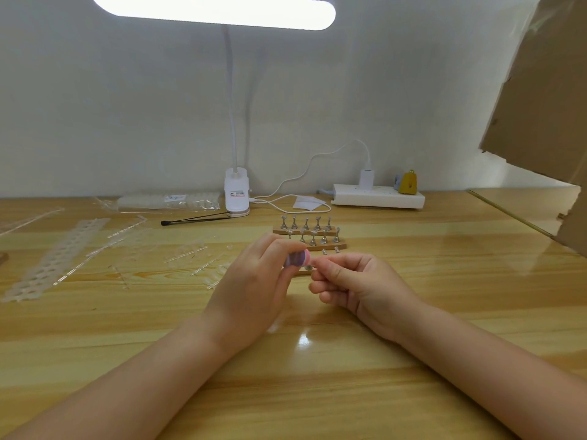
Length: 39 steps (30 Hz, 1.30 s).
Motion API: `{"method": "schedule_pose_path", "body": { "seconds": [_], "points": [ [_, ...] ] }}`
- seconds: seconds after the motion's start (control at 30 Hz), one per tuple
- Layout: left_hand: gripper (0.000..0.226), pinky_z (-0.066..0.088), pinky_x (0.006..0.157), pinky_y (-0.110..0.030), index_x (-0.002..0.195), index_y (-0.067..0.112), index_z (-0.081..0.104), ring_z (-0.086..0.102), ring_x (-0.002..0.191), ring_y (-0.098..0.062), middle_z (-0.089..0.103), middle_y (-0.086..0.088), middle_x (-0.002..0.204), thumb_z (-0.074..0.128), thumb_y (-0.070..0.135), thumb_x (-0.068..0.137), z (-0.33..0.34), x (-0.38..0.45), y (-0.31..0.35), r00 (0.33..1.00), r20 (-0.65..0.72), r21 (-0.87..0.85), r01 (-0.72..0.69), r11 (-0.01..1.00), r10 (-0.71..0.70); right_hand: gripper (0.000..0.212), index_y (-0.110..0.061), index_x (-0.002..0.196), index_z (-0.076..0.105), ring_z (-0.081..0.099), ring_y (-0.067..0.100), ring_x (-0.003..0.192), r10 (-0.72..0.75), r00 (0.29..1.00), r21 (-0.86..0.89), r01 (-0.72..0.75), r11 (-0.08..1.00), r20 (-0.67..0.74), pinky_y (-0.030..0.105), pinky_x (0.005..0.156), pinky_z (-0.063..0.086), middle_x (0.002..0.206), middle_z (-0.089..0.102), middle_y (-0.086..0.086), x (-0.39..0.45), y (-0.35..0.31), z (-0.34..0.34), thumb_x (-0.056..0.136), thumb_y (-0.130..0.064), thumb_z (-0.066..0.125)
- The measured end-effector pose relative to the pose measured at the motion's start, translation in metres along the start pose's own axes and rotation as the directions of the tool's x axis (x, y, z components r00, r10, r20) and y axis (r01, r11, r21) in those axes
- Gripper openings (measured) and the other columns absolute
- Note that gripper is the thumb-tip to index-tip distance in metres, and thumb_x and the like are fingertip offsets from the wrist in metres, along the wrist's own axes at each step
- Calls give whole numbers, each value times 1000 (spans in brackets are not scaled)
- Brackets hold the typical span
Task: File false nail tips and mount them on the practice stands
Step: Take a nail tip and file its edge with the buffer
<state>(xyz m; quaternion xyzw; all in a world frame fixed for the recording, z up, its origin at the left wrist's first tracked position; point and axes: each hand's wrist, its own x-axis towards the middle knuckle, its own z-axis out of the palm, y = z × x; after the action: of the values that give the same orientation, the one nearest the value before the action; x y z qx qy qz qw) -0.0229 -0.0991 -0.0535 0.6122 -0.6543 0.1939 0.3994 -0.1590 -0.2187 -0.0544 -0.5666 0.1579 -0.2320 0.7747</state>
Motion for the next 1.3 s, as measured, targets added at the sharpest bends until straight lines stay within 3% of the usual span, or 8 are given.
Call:
{"method": "schedule_pose_path", "body": {
  "seconds": [0.17,0.33,0.5,0.67,0.83,1.0,1.17,1.3],
  "points": [
    [19,54,74,-39,105,-2,64,63,85,-22,64,-8,96,63,-3,86,1,0,2,999,-49,-16,-14,1000,13,13,-5,79,74,66,14,59,16,1000,31,-15,999,-26,20,50,52,69,67,8,1,-3,-1,71,-16,71],
    [19,52,83,-30,110,9,58,63,93,-21,65,-8,101,54,10,92,2,1,9,984,-55,1,-172,985,171,13,-6,82,68,60,14,58,34,997,25,-36,999,69,21,50,48,69,60,5,0,-3,0,80,-17,61],
    [16,55,75,-43,102,-4,66,65,86,-28,67,-12,95,62,-1,87,-3,1,-1,993,-61,74,-92,993,97,13,-10,74,61,56,15,55,52,995,-1,-52,999,88,21,46,41,65,51,3,0,-5,3,82,-19,56],
    [20,49,87,-30,111,8,61,62,95,-23,66,-10,104,57,6,92,4,3,12,960,-56,58,-271,961,275,10,-7,88,60,53,13,54,41,996,-13,-40,999,84,21,45,40,69,53,4,1,-3,1,90,-12,51],
    [18,54,78,-39,103,1,67,64,87,-29,67,-13,98,63,-2,86,-3,3,2,983,-39,179,-169,969,178,14,-10,76,60,52,13,54,49,995,-9,-49,999,89,20,46,37,64,49,2,0,-5,1,83,-21,55],
    [32,48,87,-30,113,15,53,58,94,-22,57,-4,109,65,3,87,6,2,11,887,-27,234,-443,865,461,7,-2,82,56,49,12,53,60,987,-76,-49,996,149,21,46,32,62,48,4,0,-6,0,83,-5,49],
    [45,51,79,-34,107,15,51,60,85,-24,64,-8,97,77,-4,76,-3,5,-7,931,-84,310,-315,897,355,16,-12,72,51,49,12,53,118,980,-49,-111,993,158,20,45,32,60,41,-1,1,-9,-1,83,-23,50],
    [24,45,90,-29,113,16,53,55,94,-21,51,-2,110,56,2,93,5,3,12,850,-43,242,-501,831,525,9,-5,77,55,47,12,52,96,972,-109,-74,991,216,23,48,30,62,43,4,0,-8,-2,78,-13,57]
  ]
}}
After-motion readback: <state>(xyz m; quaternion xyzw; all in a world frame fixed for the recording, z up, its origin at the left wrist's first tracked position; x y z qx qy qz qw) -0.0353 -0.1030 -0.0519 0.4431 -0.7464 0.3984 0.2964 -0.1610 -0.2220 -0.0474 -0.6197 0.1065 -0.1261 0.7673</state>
